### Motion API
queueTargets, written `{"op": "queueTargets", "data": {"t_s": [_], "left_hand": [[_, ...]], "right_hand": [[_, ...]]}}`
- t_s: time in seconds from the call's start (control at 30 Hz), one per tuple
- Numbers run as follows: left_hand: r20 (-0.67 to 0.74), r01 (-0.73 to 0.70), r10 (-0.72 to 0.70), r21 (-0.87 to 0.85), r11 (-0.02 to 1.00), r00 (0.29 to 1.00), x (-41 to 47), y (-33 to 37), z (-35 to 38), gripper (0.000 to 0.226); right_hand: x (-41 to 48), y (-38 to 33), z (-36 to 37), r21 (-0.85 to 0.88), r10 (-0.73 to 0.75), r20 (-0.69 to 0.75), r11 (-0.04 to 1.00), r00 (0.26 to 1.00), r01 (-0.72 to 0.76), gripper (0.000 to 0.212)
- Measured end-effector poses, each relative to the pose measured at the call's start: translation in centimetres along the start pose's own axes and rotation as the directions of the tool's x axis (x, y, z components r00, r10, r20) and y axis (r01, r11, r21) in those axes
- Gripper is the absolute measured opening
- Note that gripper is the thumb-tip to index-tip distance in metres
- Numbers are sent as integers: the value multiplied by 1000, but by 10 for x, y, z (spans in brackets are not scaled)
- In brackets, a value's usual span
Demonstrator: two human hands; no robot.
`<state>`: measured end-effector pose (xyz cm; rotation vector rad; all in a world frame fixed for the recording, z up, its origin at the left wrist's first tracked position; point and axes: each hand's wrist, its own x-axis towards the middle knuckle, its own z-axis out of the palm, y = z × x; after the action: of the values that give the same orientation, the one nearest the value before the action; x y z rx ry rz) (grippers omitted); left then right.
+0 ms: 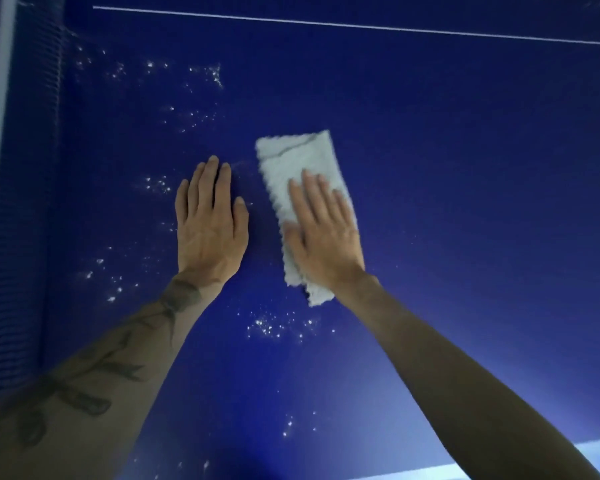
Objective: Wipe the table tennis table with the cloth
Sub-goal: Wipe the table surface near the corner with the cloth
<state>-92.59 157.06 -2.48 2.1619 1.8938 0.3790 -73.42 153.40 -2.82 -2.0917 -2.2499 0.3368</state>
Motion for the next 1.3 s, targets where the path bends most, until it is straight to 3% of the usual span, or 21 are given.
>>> {"op": "queueTargets", "data": {"t_s": [0.07, 0.1, 0.17, 0.27, 0.33, 0.43, 0.5, 0.57, 0.6, 0.7, 0.77, 0.83, 0.93, 1.03, 1.13, 1.3], "left_hand": [[1, 14, -14, 3, 1000, 1000, -27, 0, -7, 57], [7, 21, -21, 8, 1000, 1000, -44, 0, -9, 57], [14, 25, -25, 27, 999, 1000, -78, 0, -11, 57], [18, 20, -21, 66, 998, 1000, -117, -5, -4, 56], [24, 9, -11, 94, 996, 1000, -129, -7, 2, 56], [19, -2, 0, 127, 992, 1000, -134, -10, 10, 57], [16, -3, 2, 115, 993, 1000, -134, -12, 13, 58], [10, -1, -1, 112, 994, 1000, -134, -14, 13, 59], [6, -1, 0, 111, 994, 1000, -134, -14, 13, 59], [3, 13, -14, 97, 995, 1000, -134, -15, 13, 60], [0, 20, -20, 97, 995, 1000, -134, -16, 14, 59], [-3, 20, -20, 97, 995, 1000, -134, -15, 14, 59], [-16, 16, -15, 99, 995, 1000, -134, -15, 15, 58], [-21, 7, -5, 93, 996, 1000, -133, -13, 13, 59], [-15, 15, -13, 95, 995, 1000, -133, -12, 10, 59], [-22, 17, -15, 91, 996, 1000, -133, -13, 11, 58]], "right_hand": [[-33, 8, 2, -8, -141, -6, 990, 990, 141, 63], [-46, 20, 0, -6, -130, -19, 991, 991, 130, 63], [-62, 50, -9, 3, 47, -40, 999, 998, -47, 64], [-55, 78, -20, 48, 378, -43, 925, 925, -376, 68], [-36, 71, -21, 61, 434, -63, 901, 899, -430, 69], [-23, 40, -8, 43, 298, -53, 954, 953, -296, 69], [-42, 21, 2, 17, 87, -33, 996, 996, -86, 67], [-73, 23, 7, -5, -103, -16, 995, 995, 103, 64], [-84, 35, 6, -9, -122, -26, 993, 992, 121, 63], [-97, 81, -7, 10, 136, -67, 991, 989, -135, 65], [-85, 103, -16, 33, 351, -76, 936, 933, -350, 67], [-64, 104, -20, 48, 447, -88, 895, 890, -444, 69], [-41, 70, -14, 44, 363, -81, 932, 928, -361, 69], [-59, 20, 1, 14, 101, -44, 995, 994, -100, 67], [-93, 22, 8, 2, -90, -38, 996, 995, 90, 65], [-86, 64, -3, -4, 207, -61, 978, 976, -207, 65]]}}
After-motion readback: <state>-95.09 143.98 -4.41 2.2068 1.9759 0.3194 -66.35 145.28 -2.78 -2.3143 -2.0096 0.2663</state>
